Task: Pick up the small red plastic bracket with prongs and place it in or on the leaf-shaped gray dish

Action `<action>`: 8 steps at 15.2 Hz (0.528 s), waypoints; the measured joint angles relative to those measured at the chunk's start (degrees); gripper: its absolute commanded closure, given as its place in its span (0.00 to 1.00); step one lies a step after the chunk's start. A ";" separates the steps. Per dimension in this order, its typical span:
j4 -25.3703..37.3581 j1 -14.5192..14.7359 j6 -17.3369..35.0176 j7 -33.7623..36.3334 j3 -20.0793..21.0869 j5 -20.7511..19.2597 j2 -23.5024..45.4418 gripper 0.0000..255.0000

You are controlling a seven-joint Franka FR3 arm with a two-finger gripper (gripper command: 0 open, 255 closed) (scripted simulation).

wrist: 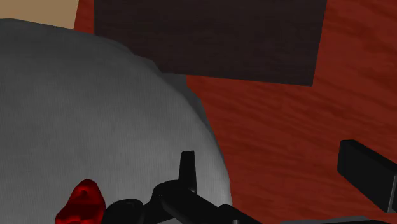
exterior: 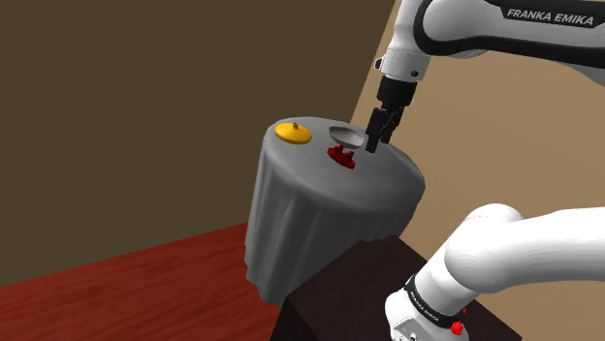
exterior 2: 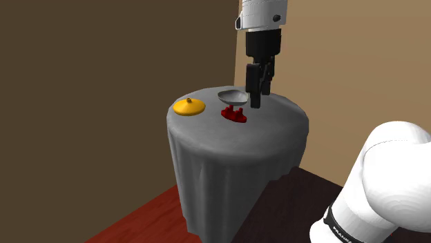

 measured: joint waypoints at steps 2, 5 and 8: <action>-0.42 -0.21 1.01 -0.38 -0.37 -0.25 0.53 0.00; -0.64 -1.22 5.01 -2.19 -2.21 -1.34 3.71 0.00; -0.55 -2.34 9.82 -4.31 -4.35 -2.40 7.94 0.00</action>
